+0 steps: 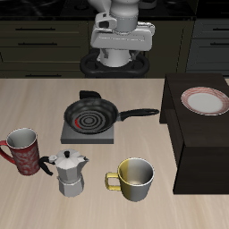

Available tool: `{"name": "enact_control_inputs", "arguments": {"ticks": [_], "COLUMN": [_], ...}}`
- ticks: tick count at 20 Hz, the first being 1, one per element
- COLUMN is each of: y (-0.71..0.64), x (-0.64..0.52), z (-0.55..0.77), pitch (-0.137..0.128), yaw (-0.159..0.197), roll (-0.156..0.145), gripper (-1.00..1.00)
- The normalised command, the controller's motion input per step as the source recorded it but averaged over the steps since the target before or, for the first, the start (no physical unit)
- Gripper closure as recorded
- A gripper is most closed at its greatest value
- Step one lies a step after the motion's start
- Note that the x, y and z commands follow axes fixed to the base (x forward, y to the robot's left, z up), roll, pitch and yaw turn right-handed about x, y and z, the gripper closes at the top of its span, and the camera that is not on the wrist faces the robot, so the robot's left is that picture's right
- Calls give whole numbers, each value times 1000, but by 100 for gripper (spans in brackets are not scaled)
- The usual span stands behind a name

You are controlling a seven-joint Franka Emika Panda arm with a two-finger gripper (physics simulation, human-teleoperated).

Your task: Place the frying pan on the top layer of the shelf and turn off the stove

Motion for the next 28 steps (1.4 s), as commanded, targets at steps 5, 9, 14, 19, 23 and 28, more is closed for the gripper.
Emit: {"name": "enact_control_inputs", "arguments": {"ticks": [5,9,14,19,23,28], "y": [95,121,130,35,32,4], "x": [234,139,194,143,73,57], "z": [-78,-100,-174,-120,-60,-45], "pitch": [16,-1,29,3,-8,-6], "yaw": [-126,-158,-164,-168,-96,-121], "roll": [9,-3,12,12,4,21], "gripper": [-100,-100,-100,-100,-100,-100]}}
